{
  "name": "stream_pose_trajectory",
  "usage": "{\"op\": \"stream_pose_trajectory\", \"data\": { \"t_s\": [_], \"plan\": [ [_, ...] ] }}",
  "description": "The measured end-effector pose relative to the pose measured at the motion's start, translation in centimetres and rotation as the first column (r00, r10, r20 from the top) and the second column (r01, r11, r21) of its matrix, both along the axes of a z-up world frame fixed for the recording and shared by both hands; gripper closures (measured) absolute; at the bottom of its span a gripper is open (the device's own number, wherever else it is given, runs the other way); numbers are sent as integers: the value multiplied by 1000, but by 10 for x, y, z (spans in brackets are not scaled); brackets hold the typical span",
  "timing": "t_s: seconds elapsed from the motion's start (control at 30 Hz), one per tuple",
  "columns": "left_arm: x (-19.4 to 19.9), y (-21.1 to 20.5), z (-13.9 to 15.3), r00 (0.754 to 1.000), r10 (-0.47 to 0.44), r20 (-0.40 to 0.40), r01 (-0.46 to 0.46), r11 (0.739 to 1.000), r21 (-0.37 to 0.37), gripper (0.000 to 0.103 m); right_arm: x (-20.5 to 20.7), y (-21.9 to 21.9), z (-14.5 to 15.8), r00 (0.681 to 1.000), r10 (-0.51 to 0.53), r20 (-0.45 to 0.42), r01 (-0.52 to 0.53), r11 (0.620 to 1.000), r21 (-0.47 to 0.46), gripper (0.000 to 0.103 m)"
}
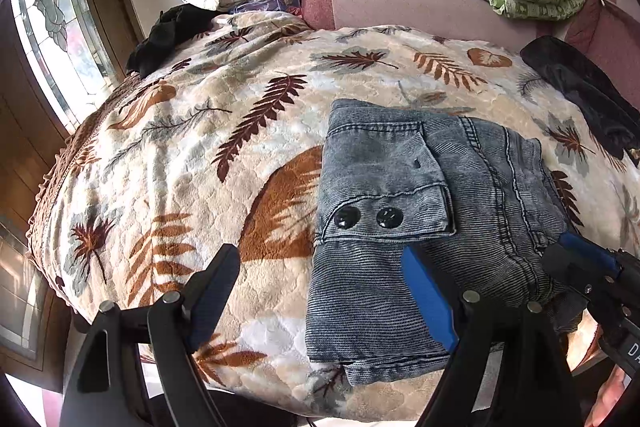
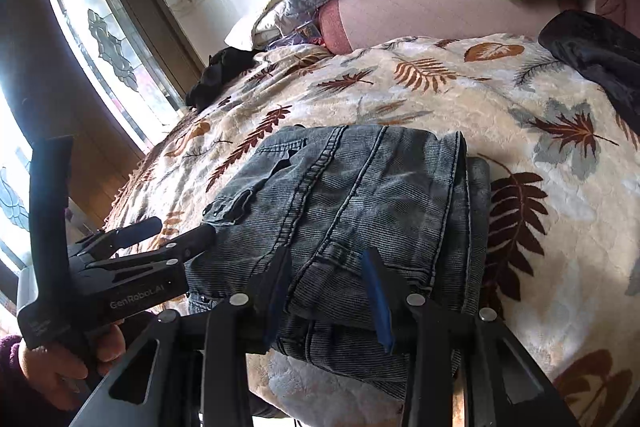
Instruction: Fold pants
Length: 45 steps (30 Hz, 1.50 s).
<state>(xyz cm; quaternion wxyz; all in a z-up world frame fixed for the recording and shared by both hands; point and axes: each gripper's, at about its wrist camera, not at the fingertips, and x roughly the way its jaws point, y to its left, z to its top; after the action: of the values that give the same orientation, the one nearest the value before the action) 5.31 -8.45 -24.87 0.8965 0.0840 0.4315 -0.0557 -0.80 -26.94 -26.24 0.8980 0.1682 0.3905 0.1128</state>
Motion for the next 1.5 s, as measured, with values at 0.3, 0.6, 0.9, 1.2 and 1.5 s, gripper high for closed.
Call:
{"op": "stream_pose_trajectory", "data": {
  "t_s": [0.3, 0.6, 0.9, 1.2, 1.5],
  "plan": [
    [3, 3, -17, 1000, 10, -19, -10, 1000, -23, 19, 6, 1, -21, 997, 18, -78, -18, 1000, 2, 62],
    [10, 8, -29, 999, 36, -22, -37, 998, -52, 11, 7, -1, -26, 996, 34, -84, -32, 999, 24, 62],
    [17, 9, -36, 998, 53, -15, -54, 997, -60, 5, 5, 0, -29, 997, 49, -67, -48, 999, 15, 62],
    [21, 12, -39, 997, 65, -34, -68, 995, -74, 0, 6, -1, -27, 996, 61, -61, -60, 998, 17, 62],
    [6, 16, 15, 995, 57, 79, -54, 998, -41, 0, -3, -3, 4, 996, -3, 85, 5, 1000, -21, 62]
  ]
}}
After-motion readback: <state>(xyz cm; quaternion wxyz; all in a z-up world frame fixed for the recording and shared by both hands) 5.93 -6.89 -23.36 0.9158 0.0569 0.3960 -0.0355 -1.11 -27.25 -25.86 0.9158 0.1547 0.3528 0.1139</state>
